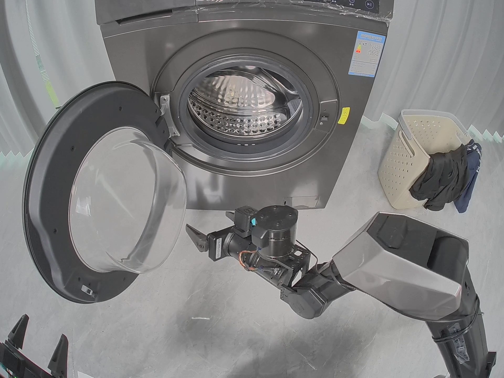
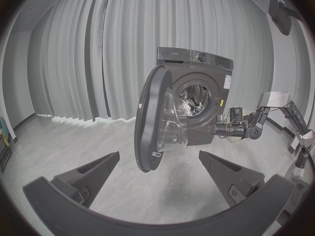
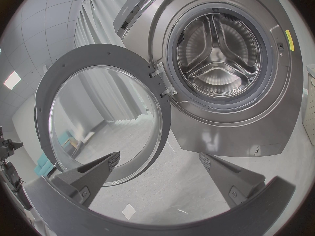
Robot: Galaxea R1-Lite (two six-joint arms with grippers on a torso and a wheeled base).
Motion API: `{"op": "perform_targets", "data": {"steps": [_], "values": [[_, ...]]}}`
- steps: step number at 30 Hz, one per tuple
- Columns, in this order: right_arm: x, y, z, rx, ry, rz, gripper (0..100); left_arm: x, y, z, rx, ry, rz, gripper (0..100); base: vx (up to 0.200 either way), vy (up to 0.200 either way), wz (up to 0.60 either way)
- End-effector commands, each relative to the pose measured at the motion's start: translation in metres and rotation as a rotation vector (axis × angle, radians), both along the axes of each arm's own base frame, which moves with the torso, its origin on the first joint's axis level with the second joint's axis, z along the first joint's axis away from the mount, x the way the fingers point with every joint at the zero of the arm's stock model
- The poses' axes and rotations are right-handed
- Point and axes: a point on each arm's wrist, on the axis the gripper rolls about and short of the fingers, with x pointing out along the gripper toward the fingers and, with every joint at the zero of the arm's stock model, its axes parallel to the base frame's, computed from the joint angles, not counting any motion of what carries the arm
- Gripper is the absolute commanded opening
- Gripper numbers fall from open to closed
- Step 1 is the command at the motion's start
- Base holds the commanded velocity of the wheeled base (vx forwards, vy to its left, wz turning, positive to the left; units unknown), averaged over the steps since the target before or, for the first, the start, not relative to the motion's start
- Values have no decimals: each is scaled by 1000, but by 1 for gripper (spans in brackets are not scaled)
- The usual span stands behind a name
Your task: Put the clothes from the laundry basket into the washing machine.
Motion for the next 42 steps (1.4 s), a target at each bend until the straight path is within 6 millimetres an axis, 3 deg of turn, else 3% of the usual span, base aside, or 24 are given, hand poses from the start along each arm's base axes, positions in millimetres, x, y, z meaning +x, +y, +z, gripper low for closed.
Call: {"op": "perform_targets", "data": {"steps": [1, 12, 19, 23, 28, 31, 37, 42], "values": [[3, 23, -6, 2, 2, 17, 100, 0, 0, -4, 1, -3, 0, 100, 0, 0, 0], [4, 65, -18, 39, -19, 39, 100, 0, 0, -4, -1, -3, 0, 100, 0, 0, 0], [6, 69, -13, 97, -19, 37, 100, 0, 0, -4, -1, -3, -2, 100, 0, 0, 0], [11, 54, 2, 120, -20, -24, 100, 0, 0, -4, -2, -3, -2, 100, 0, 0, 0], [9, -2, 39, 86, -3, -97, 100, 0, 0, -4, -2, -3, 0, 100, 0, 0, 0], [-3, -49, 59, 45, 6, -152, 100, 0, 0, -4, -2, -3, 0, 100, 0, 0, 0], [-56, -138, 91, 25, -3, -238, 100, 0, 0, -4, 1, -3, 0, 100, 0, 0, 0], [-110, -196, 115, 46, -21, -322, 100, 0, 0, -4, -1, -3, 0, 100, 0, 0, 0]]}}
